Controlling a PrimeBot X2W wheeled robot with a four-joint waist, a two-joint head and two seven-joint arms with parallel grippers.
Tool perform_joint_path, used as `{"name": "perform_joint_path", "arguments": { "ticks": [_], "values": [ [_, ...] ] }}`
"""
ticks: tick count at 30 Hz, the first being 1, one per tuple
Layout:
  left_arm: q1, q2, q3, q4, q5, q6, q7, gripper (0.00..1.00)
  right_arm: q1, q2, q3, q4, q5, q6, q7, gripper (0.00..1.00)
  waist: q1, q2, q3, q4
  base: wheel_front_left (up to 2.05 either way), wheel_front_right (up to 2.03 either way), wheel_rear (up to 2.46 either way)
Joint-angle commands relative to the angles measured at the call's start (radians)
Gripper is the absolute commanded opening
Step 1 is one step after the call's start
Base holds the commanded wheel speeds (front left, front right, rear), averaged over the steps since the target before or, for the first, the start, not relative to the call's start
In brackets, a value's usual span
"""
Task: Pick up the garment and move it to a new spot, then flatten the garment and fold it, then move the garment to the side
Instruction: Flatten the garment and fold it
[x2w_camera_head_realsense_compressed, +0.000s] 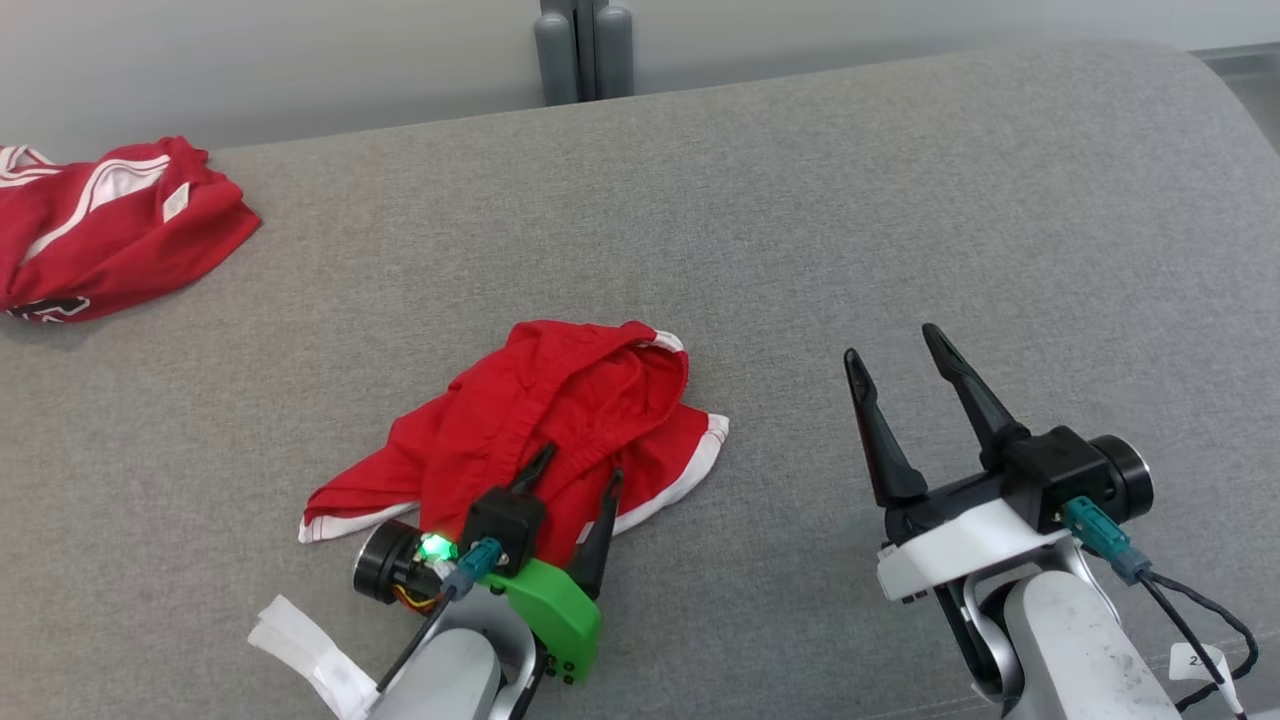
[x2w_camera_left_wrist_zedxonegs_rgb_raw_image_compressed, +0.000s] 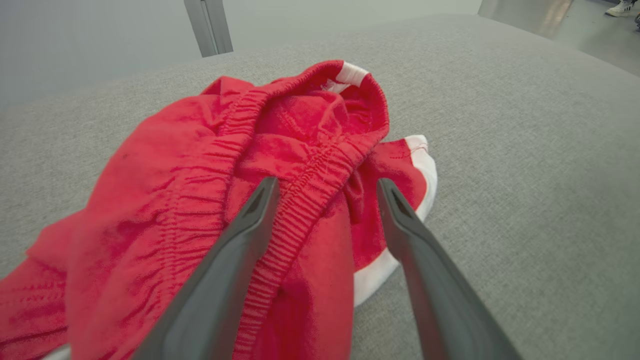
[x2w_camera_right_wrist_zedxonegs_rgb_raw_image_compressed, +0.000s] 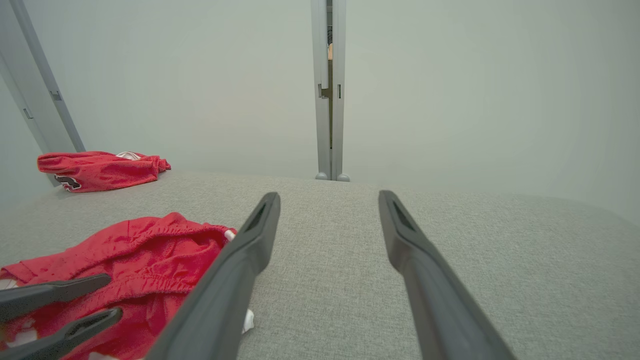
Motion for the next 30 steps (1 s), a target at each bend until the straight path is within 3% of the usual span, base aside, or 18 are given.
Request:
{"name": "perform_joint_path", "arguments": {
  "ticks": [1,3,4,6,7,8,15,22,26,30],
  "values": [
    [-0.035,0.005,0.003,0.030,0.003,0.011,-0.006,1.00,-0.008,-0.002,-0.010,-0.009,0.007,-0.001,-0.003,1.00,0.0000,0.0000,0.026,-0.030,0.00,0.00,0.00],
    [-0.064,0.005,0.001,0.075,0.004,0.018,-0.005,1.00,-0.011,-0.003,-0.030,-0.015,0.008,-0.001,-0.003,1.00,0.0000,0.0000,0.034,-0.041,0.00,0.00,0.00],
    [-0.077,0.005,0.000,0.097,-0.001,0.022,-0.004,0.80,-0.011,-0.002,-0.043,-0.018,0.005,-0.001,-0.003,1.00,0.0000,0.0000,0.037,-0.045,0.00,0.00,0.00],
    [-0.098,0.005,0.001,0.117,-0.022,0.027,-0.009,0.20,-0.012,-0.002,-0.064,-0.025,0.001,-0.001,-0.003,1.00,0.0000,0.0000,0.041,-0.051,0.00,0.00,0.00],
    [-0.106,0.005,0.002,0.122,-0.032,0.030,-0.012,0.06,-0.011,-0.002,-0.075,-0.027,0.001,-0.001,-0.003,1.00,0.0000,0.0000,0.043,-0.053,0.00,0.00,0.00],
    [-0.113,0.005,0.000,0.127,-0.039,0.034,-0.015,0.00,-0.010,-0.002,-0.085,-0.031,-0.001,-0.001,-0.003,1.00,0.0000,0.0000,0.044,-0.054,0.00,0.00,0.00],
    [-0.142,0.005,-0.010,0.101,-0.086,0.033,-0.034,0.00,-0.002,-0.002,-0.124,-0.042,-0.003,-0.001,-0.003,1.00,0.0000,0.0000,0.041,-0.049,0.00,0.00,0.00],
    [-0.127,0.004,-0.052,-0.069,-0.226,0.011,-0.032,0.00,0.008,-0.002,-0.131,-0.037,-0.003,-0.001,-0.003,1.00,0.0000,0.0000,0.026,-0.029,0.00,0.00,0.00],
    [-0.115,0.006,-0.065,-0.161,-0.283,0.037,-0.010,0.00,0.010,-0.002,-0.131,-0.034,-0.005,-0.001,-0.003,1.00,0.0000,0.0000,0.021,-0.022,0.00,0.00,0.00],
    [-0.104,0.030,-0.006,-0.197,-0.325,0.075,-0.004,0.00,0.008,-0.002,-0.132,-0.031,-0.006,-0.001,-0.003,1.00,0.0000,0.0000,0.023,-0.021,0.00,0.00,0.00]
  ]
}}
